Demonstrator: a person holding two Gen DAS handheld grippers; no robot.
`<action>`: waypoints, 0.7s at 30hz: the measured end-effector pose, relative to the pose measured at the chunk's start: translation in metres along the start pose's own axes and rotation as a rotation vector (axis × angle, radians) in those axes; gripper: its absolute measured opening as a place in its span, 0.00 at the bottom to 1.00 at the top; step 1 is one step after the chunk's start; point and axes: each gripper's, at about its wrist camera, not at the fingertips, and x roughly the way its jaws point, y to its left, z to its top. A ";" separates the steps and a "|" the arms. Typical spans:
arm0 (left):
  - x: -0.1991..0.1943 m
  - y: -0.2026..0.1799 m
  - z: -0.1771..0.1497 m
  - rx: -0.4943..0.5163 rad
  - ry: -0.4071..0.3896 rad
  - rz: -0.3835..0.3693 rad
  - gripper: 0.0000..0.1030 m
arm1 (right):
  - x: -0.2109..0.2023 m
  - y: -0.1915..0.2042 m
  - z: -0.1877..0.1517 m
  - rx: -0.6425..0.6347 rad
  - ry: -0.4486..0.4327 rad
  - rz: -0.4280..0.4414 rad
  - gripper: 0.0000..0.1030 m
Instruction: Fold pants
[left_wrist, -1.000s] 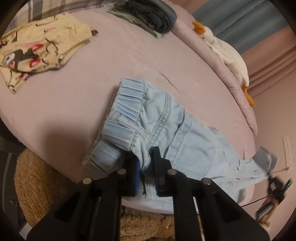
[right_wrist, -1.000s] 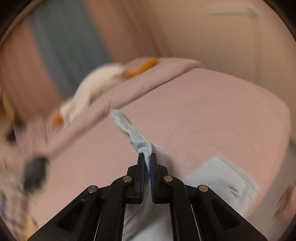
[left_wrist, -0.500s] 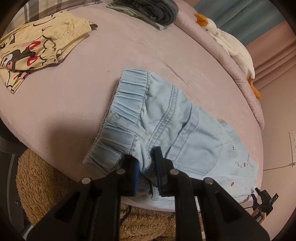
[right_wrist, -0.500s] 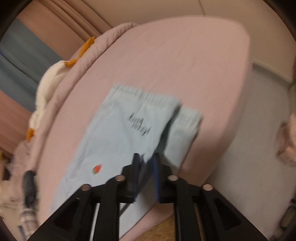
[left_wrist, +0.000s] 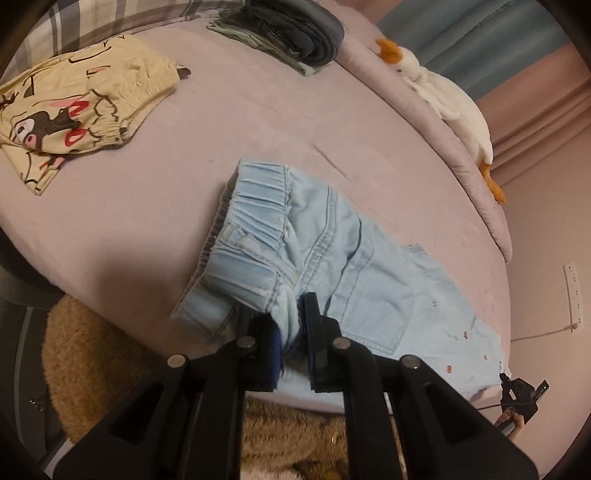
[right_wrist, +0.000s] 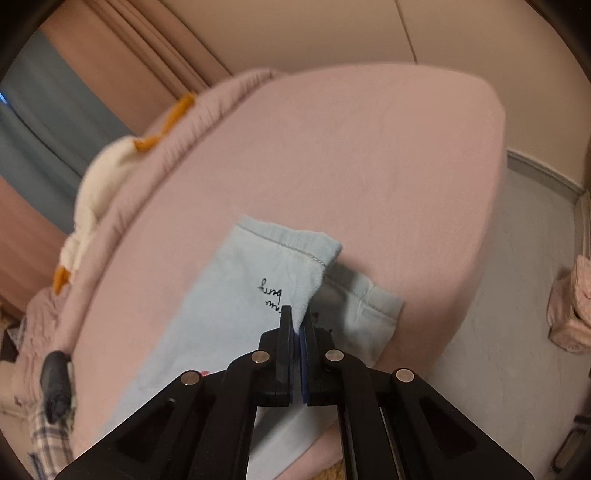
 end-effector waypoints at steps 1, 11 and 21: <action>0.002 0.002 -0.001 0.001 0.012 0.004 0.11 | -0.002 -0.002 0.000 -0.007 -0.005 -0.007 0.03; 0.048 -0.003 -0.016 0.110 0.094 0.217 0.17 | 0.044 -0.021 -0.014 -0.050 0.082 -0.156 0.03; 0.051 0.003 -0.016 0.069 0.098 0.174 0.17 | 0.046 -0.019 -0.015 -0.077 0.079 -0.190 0.03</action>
